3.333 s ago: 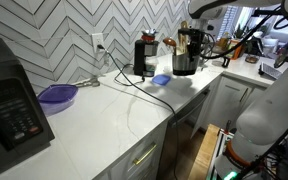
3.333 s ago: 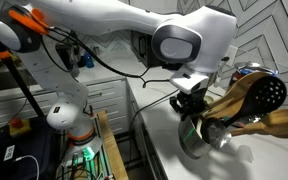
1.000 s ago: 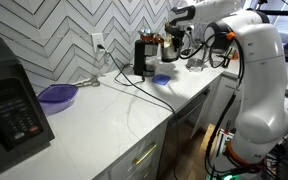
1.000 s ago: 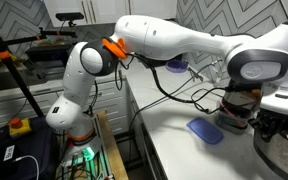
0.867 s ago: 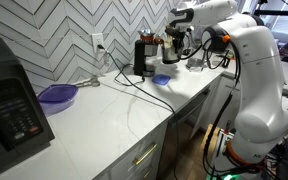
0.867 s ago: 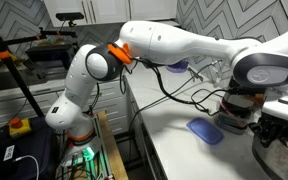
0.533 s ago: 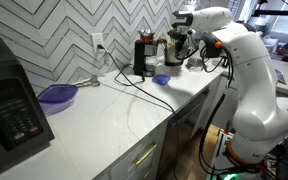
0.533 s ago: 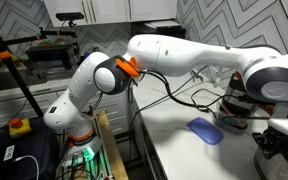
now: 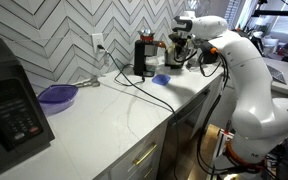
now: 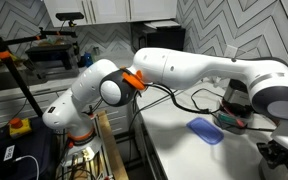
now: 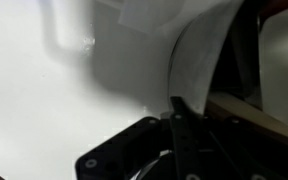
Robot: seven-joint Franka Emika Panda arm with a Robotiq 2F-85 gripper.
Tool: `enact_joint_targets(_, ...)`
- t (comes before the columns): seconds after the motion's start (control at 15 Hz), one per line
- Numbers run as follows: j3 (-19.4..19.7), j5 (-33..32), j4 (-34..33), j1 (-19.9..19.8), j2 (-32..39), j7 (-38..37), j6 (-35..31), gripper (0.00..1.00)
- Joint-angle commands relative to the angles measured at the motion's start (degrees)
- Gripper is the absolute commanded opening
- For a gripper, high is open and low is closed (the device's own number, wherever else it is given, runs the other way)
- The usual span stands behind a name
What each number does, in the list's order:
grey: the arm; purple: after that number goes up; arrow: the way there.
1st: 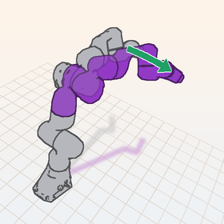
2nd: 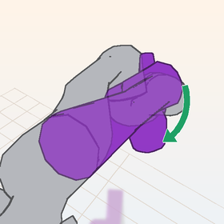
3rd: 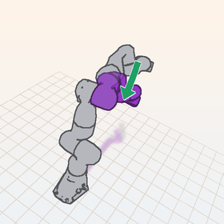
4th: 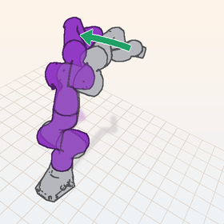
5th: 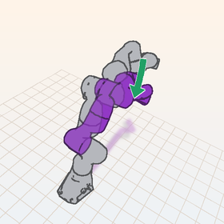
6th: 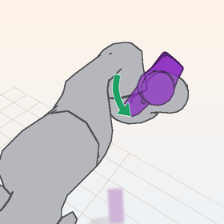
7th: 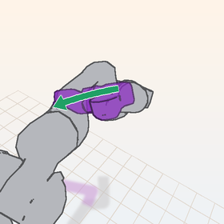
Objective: Move the silver cutlery holder to the right.
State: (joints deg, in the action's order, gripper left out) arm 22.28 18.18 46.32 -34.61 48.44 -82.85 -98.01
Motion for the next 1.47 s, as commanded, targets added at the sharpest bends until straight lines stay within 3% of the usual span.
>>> enact_joint_targets(0.0, -1.0, 2.5, 0.7, -0.3, -0.7, -1.0, -3.6, 0.01)
enact_joint_targets(0.4, -2.0, 5.9, -3.3, -0.3, 1.3, -4.6, -9.6, 0.01)
enact_joint_targets(0.47, -5.0, 2.5, -5.5, -1.8, 2.2, -6.3, -9.0, 0.01)
enact_joint_targets(1.13, -6.2, -6.6, -11.1, -2.2, 6.3, -10.1, -6.0, 0.01)
enact_joint_targets(1.2, -6.5, -6.7, -11.5, -2.4, 6.5, -10.3, -5.1, 0.29)
enact_joint_targets(1.27, -6.8, -6.6, -12.0, -2.6, 6.6, -10.6, -4.7, 0.3)
enact_joint_targets(1.4, -7.2, -6.9, -13.6, -3.2, 6.6, -11.2, -4.0, 0.44)
